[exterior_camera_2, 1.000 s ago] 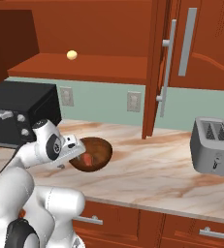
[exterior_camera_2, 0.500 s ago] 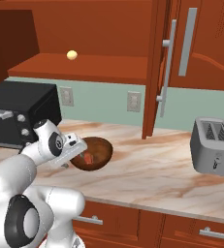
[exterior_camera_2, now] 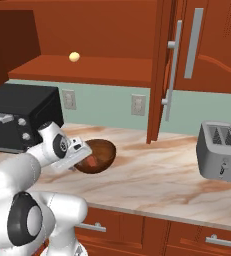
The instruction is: Pick the sweet potato from the cabinet and place it in the bowl. Then pick the bowl and place it in the sink. Then turn on the sink facuet.
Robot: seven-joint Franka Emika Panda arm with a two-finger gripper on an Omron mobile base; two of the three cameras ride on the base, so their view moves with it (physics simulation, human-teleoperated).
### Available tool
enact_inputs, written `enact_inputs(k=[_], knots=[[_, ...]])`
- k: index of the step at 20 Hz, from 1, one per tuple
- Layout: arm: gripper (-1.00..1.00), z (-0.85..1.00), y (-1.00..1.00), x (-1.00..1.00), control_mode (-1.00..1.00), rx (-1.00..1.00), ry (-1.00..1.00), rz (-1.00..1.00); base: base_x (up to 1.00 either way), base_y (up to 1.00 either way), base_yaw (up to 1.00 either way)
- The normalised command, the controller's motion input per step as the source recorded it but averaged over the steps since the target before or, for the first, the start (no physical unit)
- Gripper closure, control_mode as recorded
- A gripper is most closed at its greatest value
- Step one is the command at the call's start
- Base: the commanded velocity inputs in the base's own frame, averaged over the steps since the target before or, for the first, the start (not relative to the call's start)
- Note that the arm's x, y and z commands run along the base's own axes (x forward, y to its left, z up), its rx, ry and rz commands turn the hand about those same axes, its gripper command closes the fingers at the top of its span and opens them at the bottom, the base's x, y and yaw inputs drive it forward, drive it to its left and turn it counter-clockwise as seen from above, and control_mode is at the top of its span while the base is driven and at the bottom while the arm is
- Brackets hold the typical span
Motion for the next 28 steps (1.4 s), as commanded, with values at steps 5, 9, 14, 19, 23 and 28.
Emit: enact_inputs(k=[5,9,14,19,23,28], knots=[[1.00,0.28,-0.07,-0.90,-1.00,0.06,-0.13,0.09,0.00,0.00,0.00],[1.00,1.00,-0.03,-0.99,-1.00,0.09,-0.01,0.15,0.00,0.00,0.00],[1.00,1.00,-0.02,-1.00,-1.00,0.02,-0.09,0.26,0.00,0.00,0.00],[1.00,1.00,-0.03,-0.90,-1.00,0.04,-0.06,0.24,0.00,0.00,0.00],[1.00,1.00,-0.08,-0.64,-1.00,0.09,0.00,0.11,0.00,0.00,0.00],[1.00,0.47,-0.10,-0.61,-1.00,0.02,-0.12,0.05,0.00,0.00,0.00]])
